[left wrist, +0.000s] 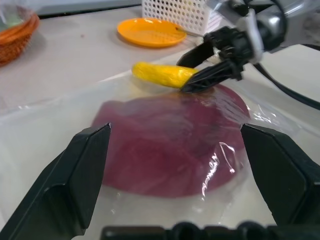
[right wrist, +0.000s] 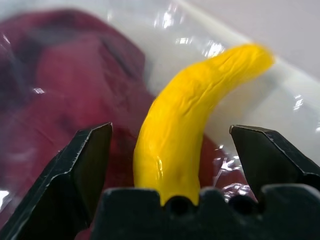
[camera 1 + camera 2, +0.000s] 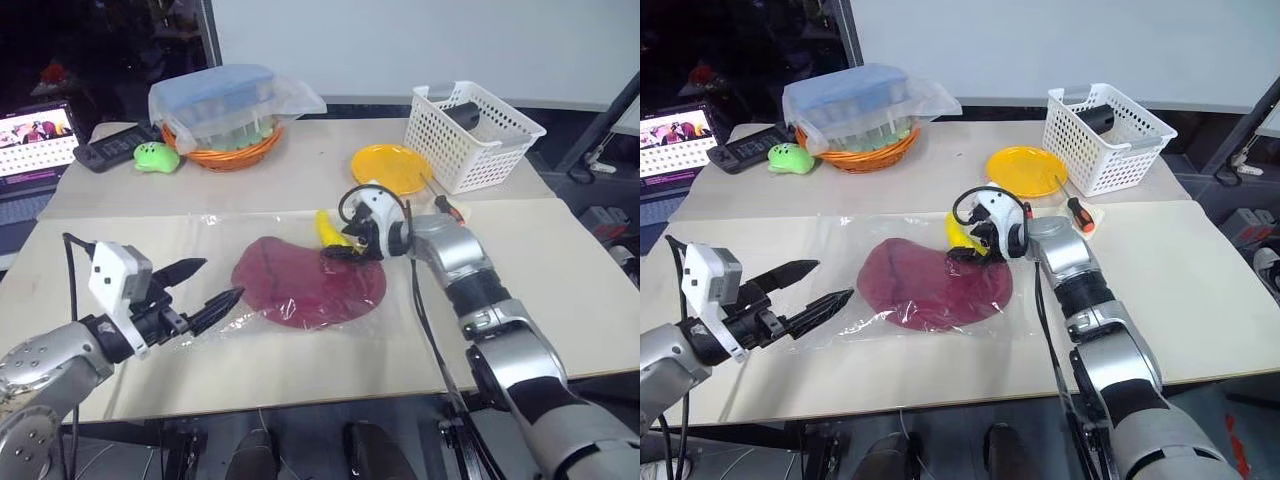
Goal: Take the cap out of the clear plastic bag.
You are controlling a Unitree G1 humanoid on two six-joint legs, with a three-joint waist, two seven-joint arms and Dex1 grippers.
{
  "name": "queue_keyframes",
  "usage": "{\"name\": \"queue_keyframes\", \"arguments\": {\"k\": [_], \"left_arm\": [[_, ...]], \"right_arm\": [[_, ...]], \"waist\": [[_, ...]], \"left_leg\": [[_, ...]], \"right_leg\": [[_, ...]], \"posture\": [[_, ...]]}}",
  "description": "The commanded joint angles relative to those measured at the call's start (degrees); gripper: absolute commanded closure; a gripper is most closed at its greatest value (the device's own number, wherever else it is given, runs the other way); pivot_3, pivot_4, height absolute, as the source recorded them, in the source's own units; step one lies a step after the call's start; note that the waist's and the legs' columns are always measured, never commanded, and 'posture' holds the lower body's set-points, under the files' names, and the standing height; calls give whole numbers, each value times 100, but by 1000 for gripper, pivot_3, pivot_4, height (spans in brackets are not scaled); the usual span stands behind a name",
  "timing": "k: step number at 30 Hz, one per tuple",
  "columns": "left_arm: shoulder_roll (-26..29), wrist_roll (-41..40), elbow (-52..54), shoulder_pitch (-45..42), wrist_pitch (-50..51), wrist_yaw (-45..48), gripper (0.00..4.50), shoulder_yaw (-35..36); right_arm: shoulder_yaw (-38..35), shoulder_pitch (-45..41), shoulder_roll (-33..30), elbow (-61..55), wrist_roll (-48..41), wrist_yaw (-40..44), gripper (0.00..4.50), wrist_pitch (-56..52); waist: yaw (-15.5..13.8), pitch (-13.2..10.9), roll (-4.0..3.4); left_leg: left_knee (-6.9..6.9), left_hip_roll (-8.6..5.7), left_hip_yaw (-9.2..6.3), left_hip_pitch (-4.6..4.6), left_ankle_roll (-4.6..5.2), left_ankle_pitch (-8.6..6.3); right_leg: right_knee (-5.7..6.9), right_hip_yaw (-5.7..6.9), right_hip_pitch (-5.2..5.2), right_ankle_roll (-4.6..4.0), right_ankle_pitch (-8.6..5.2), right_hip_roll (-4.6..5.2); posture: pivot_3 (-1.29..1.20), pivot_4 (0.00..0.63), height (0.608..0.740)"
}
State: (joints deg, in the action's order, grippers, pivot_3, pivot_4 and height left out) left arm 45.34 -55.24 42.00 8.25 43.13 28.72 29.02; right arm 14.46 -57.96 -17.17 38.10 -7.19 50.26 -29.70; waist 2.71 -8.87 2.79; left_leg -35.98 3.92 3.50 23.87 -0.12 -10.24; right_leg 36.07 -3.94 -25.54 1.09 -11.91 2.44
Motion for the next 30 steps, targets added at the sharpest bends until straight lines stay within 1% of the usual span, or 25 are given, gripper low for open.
{"name": "queue_keyframes", "arguments": {"k": [1,3,5,6,7,8,9,10,11,15,17,24,26,28,30], "left_arm": [[133,-172,183,6,33,46,0,126],[166,-143,147,-17,20,49,0,118],[189,-118,94,-57,3,56,0,107],[194,-121,72,-73,-4,56,0,98],[198,-122,61,-79,-10,61,0,90],[203,-100,37,-91,-18,77,0,64],[202,-76,17,-105,-27,90,0,39],[198,-49,-6,-127,-34,95,0,9],[191,-22,-25,-147,-42,99,0,-19],[143,88,-72,-226,-72,99,0,-151],[107,137,-76,-266,-81,91,0,-236],[-17,227,-60,-364,-99,2,0,-394],[-64,247,-66,-409,-101,-21,0,-434],[-89,271,-62,-430,-96,-30,0,-458],[-97,285,-59,-431,-94,-35,0,-463]], "right_arm": [[2,-243,131,355,156,129,558,323],[-73,-272,132,390,151,221,1168,332],[-216,-294,99,318,73,275,1879,287],[-270,-293,68,256,41,308,2158,263],[-322,-283,29,185,17,332,2537,245],[-401,-287,-24,117,-14,339,2784,224],[-466,-298,-85,66,-14,343,3156,210],[-556,-327,-160,55,-3,278,3296,241],[-649,-368,-241,81,23,191,3342,296],[-950,-682,-644,696,315,-489,3358,879],[-907,-855,-894,1329,670,-1106,3359,1406],[-791,-1045,-1240,3017,1330,-2072,3359,2472],[-678,-1000,-1315,3311,1618,-2578,3359,2746],[-642,-998,-1385,3465,1774,-2792,2360,2882],[-614,-1018,-1477,3505,1884,-2803,1753,2970]], "waist": [[1,0,0],[0,0,0],[-5,0,-1],[-7,-1,-1],[-9,-1,-1],[-10,-1,-1],[-12,-1,-1],[-14,-1,-1],[-15,-1,-1],[-8,-2,-2],[-4,-1,-2],[36,-2,-1],[72,-2,-1],[104,-2,-1],[140,-2,-1]], "left_leg": [[0,0,0,0,0,0],[0,0,0,1,0,0],[0,0,0,1,0,0],[1,0,0,1,0,0],[0,0,0,1,0,0],[0,0,0,1,0,0],[0,-1,0,1,0,0],[0,-1,0,1,0,0],[0,-1,0,1,0,0],[0,-2,1,3,-1,0],[1,-2,1,4,-1,0],[8,-3,1,6,0,0],[8,-4,0,7,0,0],[7,-6,-1,10,0,0],[5,-7,-1,12,0,0]], "right_leg": [[0,0,0,0,0,0],[-1,0,0,-1,1,0],[-1,0,0,-2,2,0],[0,0,-1,-2,2,0],[0,0,0,-2,2,0],[0,0,-1,-2,2,0],[0,0,0,-2,2,0],[0,0,0,-1,1,1],[-1,0,0,-1,1,1],[-1,0,-4,-2,1,1],[-1,0,-6,-3,0,1],[-6,-2,-7,-11,-2,1],[-5,-4,-7,-10,-1,1],[-5,-4,-7,-9,-1,2],[-5,-6,-7,-5,2,2]], "posture": [[0,150,740],[0,150,740],[0,150,740],[0,150,740],[0,150,740],[0,150,740],[0,150,740],[0,150,740],[0,150,740],[0,150,740],[0,150,740],[0,150,740],[0,150,740],[0,150,740],[0,150,740]]}}
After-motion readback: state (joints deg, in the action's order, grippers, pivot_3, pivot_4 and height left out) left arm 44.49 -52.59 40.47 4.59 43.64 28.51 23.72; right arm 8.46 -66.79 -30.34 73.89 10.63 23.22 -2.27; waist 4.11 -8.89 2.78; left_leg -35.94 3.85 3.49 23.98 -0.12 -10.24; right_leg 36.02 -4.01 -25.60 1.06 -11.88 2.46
